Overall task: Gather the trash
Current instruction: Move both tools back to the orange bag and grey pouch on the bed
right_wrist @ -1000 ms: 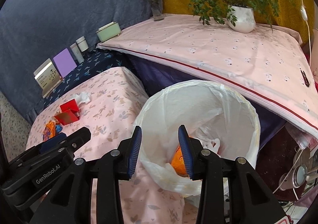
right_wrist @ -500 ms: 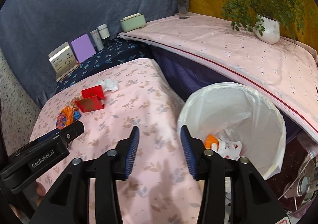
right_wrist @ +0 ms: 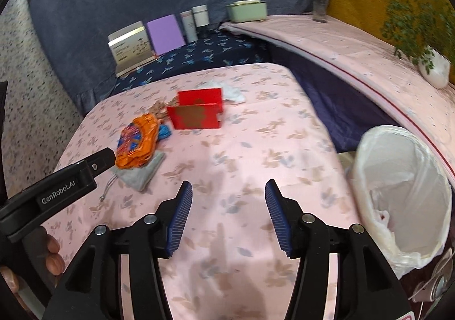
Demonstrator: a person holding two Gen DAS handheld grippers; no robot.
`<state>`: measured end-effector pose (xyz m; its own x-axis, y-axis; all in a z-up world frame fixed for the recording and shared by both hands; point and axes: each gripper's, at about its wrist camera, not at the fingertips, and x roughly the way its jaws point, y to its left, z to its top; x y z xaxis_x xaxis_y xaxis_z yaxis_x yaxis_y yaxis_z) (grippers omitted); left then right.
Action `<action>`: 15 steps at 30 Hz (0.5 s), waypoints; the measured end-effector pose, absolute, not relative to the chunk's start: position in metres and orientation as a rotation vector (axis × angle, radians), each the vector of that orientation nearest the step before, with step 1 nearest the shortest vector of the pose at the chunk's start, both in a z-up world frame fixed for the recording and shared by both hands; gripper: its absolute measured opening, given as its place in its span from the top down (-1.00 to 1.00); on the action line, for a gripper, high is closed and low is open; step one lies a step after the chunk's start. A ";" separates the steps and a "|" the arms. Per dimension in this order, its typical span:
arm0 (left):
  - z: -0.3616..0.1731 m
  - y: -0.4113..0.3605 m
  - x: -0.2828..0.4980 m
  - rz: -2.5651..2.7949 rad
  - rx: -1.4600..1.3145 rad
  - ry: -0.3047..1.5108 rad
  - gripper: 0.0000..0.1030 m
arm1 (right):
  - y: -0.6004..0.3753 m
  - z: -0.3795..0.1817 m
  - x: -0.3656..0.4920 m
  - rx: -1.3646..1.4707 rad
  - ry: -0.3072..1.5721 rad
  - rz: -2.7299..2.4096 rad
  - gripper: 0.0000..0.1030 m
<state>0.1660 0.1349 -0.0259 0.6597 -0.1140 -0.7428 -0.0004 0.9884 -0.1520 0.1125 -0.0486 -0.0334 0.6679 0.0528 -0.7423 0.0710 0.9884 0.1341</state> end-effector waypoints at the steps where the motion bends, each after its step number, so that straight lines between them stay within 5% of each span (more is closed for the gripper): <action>1: -0.028 0.142 0.169 -0.053 -0.144 0.852 -0.53 | -0.040 -0.036 0.117 0.151 0.849 0.003 -0.01; 15: -0.057 0.199 0.227 -0.024 -0.148 0.907 -0.53 | 0.043 -0.082 0.175 0.116 0.950 0.117 -0.01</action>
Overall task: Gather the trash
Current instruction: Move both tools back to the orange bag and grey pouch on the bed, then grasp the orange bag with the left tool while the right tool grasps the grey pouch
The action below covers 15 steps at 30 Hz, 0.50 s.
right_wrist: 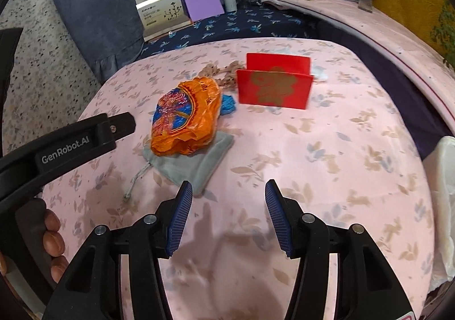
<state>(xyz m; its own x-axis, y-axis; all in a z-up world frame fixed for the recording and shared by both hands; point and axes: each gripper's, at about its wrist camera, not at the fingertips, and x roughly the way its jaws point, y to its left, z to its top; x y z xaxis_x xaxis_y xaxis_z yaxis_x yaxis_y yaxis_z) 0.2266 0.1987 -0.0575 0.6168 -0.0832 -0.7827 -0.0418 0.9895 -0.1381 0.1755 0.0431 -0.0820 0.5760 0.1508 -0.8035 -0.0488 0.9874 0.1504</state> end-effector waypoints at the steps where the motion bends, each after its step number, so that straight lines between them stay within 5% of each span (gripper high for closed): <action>1: -0.060 0.198 0.232 -0.030 -0.143 0.910 -0.53 | 0.047 -0.085 0.180 0.119 0.957 0.121 -0.01; 11: -0.089 0.191 0.275 -0.103 -0.124 0.974 -0.33 | 0.068 -0.114 0.213 0.113 1.012 0.126 0.08; 15: -0.101 0.185 0.283 -0.141 -0.122 1.011 0.06 | 0.070 -0.116 0.215 0.084 1.004 0.116 0.38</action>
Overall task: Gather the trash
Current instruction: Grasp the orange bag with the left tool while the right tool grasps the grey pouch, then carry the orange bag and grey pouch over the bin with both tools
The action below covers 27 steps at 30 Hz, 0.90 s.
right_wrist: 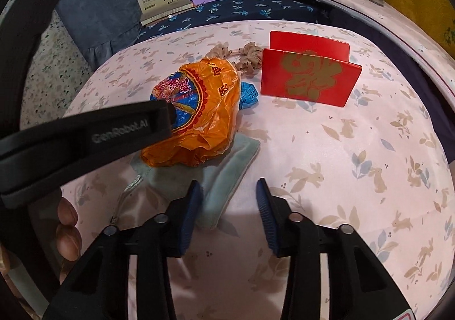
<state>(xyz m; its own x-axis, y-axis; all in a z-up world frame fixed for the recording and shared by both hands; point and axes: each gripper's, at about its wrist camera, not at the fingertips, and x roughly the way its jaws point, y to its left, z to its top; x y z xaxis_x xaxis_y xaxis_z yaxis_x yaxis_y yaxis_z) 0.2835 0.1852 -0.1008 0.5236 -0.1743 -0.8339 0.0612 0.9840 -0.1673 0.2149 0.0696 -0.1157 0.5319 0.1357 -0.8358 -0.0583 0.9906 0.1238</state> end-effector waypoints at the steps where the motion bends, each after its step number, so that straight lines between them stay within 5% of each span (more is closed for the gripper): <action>1: -0.103 0.184 0.284 -0.153 -0.127 1.020 0.21 | 0.070 -0.116 0.215 0.077 1.003 0.113 0.50; 5: -0.104 0.174 0.276 -0.183 -0.119 1.018 0.56 | 0.066 -0.116 0.211 0.082 1.006 0.122 0.82; 10: -0.099 0.162 0.257 -0.200 -0.108 1.014 0.83 | 0.058 -0.112 0.198 0.079 1.006 0.111 0.91; 27: -0.053 0.076 0.178 -0.266 -0.043 0.947 0.94 | -0.050 -0.071 0.122 0.179 0.906 -0.045 0.92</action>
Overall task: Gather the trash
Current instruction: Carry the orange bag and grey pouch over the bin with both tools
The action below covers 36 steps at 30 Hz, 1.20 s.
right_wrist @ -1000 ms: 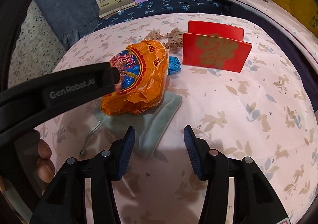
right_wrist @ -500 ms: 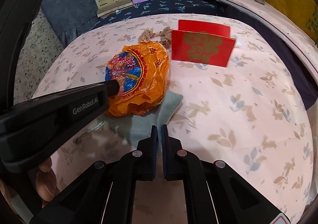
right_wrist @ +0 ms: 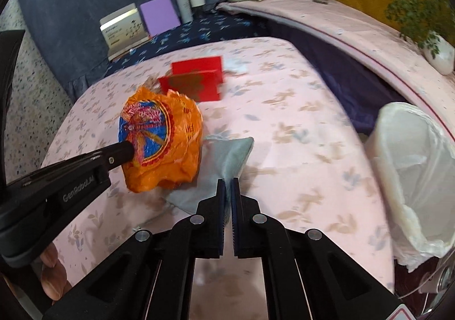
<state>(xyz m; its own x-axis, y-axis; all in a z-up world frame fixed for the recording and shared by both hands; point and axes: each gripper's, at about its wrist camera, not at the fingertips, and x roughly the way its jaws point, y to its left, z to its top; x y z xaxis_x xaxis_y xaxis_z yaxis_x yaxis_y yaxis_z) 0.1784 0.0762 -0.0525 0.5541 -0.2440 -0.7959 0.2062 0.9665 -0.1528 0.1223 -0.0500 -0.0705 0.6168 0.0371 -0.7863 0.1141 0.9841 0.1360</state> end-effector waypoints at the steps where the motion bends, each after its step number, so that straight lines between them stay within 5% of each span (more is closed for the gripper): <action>1: -0.048 0.068 0.174 -0.278 -0.033 0.938 0.94 | -0.059 -0.066 0.117 0.188 0.895 -0.057 0.92; 36: -0.004 -0.153 0.106 -0.563 0.233 0.836 0.94 | -0.278 -0.016 0.020 0.433 0.673 -0.358 0.92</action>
<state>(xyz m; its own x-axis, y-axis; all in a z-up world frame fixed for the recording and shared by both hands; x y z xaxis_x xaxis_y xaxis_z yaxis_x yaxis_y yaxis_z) 0.1058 -0.1530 -0.0039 0.5358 -0.3788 -0.7546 0.5568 0.8304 -0.0215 0.0202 -0.2776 -0.0157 0.7278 -0.1775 -0.6624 0.4503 0.8522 0.2664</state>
